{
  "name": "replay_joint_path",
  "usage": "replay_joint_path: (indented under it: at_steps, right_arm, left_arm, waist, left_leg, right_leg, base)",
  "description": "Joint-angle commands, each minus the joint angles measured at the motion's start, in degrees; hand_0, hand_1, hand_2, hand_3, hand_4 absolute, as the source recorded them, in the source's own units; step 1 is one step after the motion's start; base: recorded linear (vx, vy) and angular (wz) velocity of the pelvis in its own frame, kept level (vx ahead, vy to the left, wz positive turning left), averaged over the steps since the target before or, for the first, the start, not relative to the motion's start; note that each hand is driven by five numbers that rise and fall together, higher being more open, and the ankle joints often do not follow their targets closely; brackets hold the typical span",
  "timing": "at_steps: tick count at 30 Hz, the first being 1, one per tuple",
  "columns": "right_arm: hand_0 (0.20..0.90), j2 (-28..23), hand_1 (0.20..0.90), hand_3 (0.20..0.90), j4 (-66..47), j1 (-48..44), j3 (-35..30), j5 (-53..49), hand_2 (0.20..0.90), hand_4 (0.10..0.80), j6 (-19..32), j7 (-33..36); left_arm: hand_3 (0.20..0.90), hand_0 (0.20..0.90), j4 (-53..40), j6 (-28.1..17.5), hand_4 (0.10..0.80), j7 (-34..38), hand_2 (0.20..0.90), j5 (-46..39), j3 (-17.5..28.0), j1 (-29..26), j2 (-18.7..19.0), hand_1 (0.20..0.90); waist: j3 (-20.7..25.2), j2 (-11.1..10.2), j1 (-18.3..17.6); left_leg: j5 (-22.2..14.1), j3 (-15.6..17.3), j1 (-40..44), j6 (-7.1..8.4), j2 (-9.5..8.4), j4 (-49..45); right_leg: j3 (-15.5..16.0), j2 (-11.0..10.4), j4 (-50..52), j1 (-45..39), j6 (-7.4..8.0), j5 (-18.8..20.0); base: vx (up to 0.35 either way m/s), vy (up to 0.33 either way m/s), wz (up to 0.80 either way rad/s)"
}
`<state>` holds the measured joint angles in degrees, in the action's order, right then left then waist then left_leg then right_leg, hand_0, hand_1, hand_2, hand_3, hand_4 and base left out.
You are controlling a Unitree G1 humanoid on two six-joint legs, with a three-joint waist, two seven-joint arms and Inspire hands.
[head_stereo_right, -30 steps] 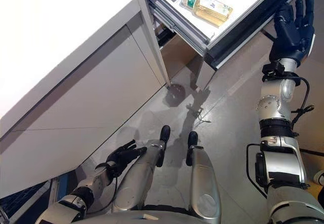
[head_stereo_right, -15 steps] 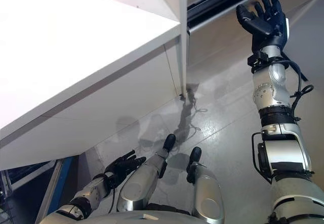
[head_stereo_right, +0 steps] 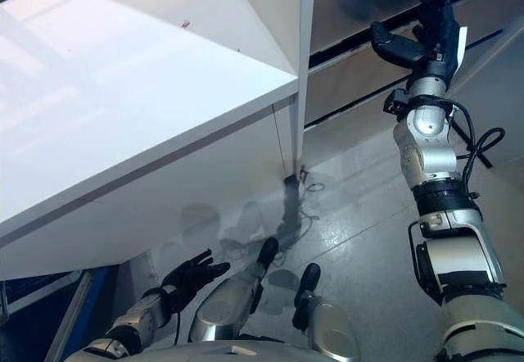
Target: Put drinks into fridge and close the fridge
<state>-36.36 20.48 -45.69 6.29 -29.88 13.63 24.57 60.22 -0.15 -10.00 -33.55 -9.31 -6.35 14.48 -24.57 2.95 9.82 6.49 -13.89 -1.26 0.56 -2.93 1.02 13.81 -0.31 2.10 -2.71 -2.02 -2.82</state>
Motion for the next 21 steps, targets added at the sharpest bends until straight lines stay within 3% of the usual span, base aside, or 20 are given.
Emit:
replay_joint_path:
  at_steps: [1,5,9,13,18,21]
  right_arm:
    - [0.900,-0.58,0.900,0.900,-8.38,-0.24,-4.02,2.55,0.900,0.800,11.68,2.54]
    - [0.900,1.49,0.900,0.900,-8.77,8.67,-7.18,-3.13,0.900,0.800,11.13,-0.10]
    - [0.900,8.89,0.900,0.900,-8.36,24.77,-10.87,-4.38,0.900,0.800,11.66,-4.43]
    - [0.900,13.84,0.900,0.900,-3.09,33.62,-10.92,-7.33,0.900,0.800,11.22,-9.43]
    - [0.900,17.56,0.900,0.900,11.61,40.33,-6.98,-8.53,0.900,0.800,0.09,-15.96]
    - [0.900,18.44,0.900,0.900,23.58,41.57,-6.26,-8.20,0.900,0.800,-3.39,-20.61]
  left_arm:
    - [0.900,0.900,4.15,-1.07,0.800,0.72,0.900,2.47,-2.77,5.53,2.02,0.900]
    - [0.900,0.900,4.99,-0.02,0.800,0.88,0.900,1.84,-1.69,4.90,1.32,0.900]
    - [0.900,0.900,4.33,0.71,0.800,1.04,0.900,1.87,-0.19,5.33,-0.17,0.900]
    - [0.900,0.900,4.39,0.36,0.800,1.06,0.900,1.99,-0.02,6.52,-1.12,0.900]
    - [0.900,0.900,4.20,0.75,0.800,-0.13,0.900,1.46,0.72,7.14,-1.07,0.900]
    - [0.900,0.900,5.91,0.47,0.800,-1.72,0.900,2.17,1.26,6.97,-0.54,0.900]
  waist:
    - [17.71,-6.38,-1.87]
    - [20.04,-6.27,-5.13]
    - [21.20,-5.47,-8.33]
    - [21.50,-4.88,-9.66]
    - [21.44,-4.55,-10.66]
    - [21.56,-4.56,-10.46]
  left_leg:
    - [-7.03,5.91,3.30,-2.58,-1.47,0.18]
    - [-6.35,9.88,4.91,-1.81,-0.10,2.91]
    - [-6.21,13.01,5.55,-1.32,1.09,3.94]
    - [-6.31,13.97,5.95,-1.26,1.30,3.98]
    - [-6.64,15.07,6.65,-1.25,1.20,3.95]
    - [-6.73,15.18,6.86,-1.29,1.10,3.98]
  right_leg:
    - [-8.35,-2.31,-3.43,-0.10,3.78,4.64]
    - [-10.03,-1.61,-6.12,-0.53,4.19,6.12]
    - [-11.52,-0.99,-6.77,-0.54,4.18,6.21]
    - [-12.31,-0.78,-6.86,-0.71,4.12,6.17]
    - [-12.34,-0.97,-6.99,-1.28,4.19,6.00]
    - [-11.74,-1.00,-7.03,-1.59,4.23,5.87]
  base:
    - [-0.024,-0.036,-0.18]
    - [-0.039,-0.035,-0.35]
    - [-0.044,-0.026,-0.32]
    - [-0.014,-0.012,-0.29]
    - [0.001,-0.001,-0.24]
    - [0.003,-0.003,-0.02]
